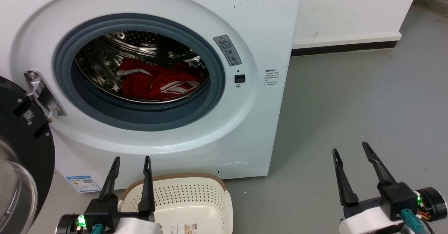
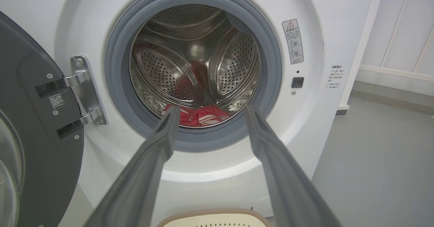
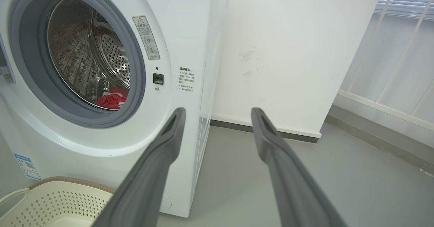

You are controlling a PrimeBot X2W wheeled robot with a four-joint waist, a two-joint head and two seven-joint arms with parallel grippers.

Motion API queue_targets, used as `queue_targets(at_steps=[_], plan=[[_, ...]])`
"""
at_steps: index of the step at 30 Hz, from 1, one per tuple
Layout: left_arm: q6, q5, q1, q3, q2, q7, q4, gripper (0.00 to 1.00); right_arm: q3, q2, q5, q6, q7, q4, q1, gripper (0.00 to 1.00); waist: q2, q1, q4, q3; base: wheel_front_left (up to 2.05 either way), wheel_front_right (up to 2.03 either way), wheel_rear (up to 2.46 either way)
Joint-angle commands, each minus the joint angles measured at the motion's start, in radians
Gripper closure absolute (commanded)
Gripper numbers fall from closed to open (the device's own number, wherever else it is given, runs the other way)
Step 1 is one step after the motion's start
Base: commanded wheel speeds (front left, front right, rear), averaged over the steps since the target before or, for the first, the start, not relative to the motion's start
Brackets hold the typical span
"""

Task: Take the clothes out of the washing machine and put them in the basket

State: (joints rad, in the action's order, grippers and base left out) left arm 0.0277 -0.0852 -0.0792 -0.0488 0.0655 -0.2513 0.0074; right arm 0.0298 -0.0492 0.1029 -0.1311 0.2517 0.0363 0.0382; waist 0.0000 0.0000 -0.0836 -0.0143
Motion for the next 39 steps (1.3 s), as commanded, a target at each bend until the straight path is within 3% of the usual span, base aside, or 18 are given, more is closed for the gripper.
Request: queue_targets(at_steps=[1, 13, 27, 32, 39], plan=[[-0.004, 0.027, -0.012, 0.005, -0.001, -0.010, 0.001, 0.00, 0.000, -0.002, 0.013, 0.001, 0.009, -0.005, 0.006, 0.00, 0.0000, 0.0000, 0.000, 0.000, 0.00, 0.00, 0.00], [-0.028, 0.045, -0.019, 0.018, -0.011, -0.014, 0.015, 0.00, -0.011, -0.001, -0.079, 0.001, 0.014, 0.018, 0.011, 0.00, 0.0000, 0.0000, -0.001, -0.007, 0.00, 0.00, 0.00], [-0.049, 0.057, -0.018, 0.040, -0.014, -0.014, 0.030, 0.00, 0.011, -0.001, -0.055, 0.001, 0.014, 0.016, -0.006, 0.00, 0.0000, 0.0000, -0.017, 0.018, 0.00, 0.00, 0.00], [-0.067, 0.066, 0.044, 0.055, 0.006, -0.014, 0.044, 0.00, 0.020, -0.001, -0.069, 0.001, 0.014, -0.014, -0.040, 0.00, 0.0000, 0.0000, -0.046, 0.114, 0.00, 0.00, 0.00], [-0.106, 0.070, 0.247, 0.086, 0.100, -0.014, 0.096, 0.00, 0.034, -0.001, -0.091, 0.001, 0.014, -0.048, -0.116, 0.00, 0.0000, 0.0000, -0.108, 0.306, 0.00, 0.00, 0.00]])
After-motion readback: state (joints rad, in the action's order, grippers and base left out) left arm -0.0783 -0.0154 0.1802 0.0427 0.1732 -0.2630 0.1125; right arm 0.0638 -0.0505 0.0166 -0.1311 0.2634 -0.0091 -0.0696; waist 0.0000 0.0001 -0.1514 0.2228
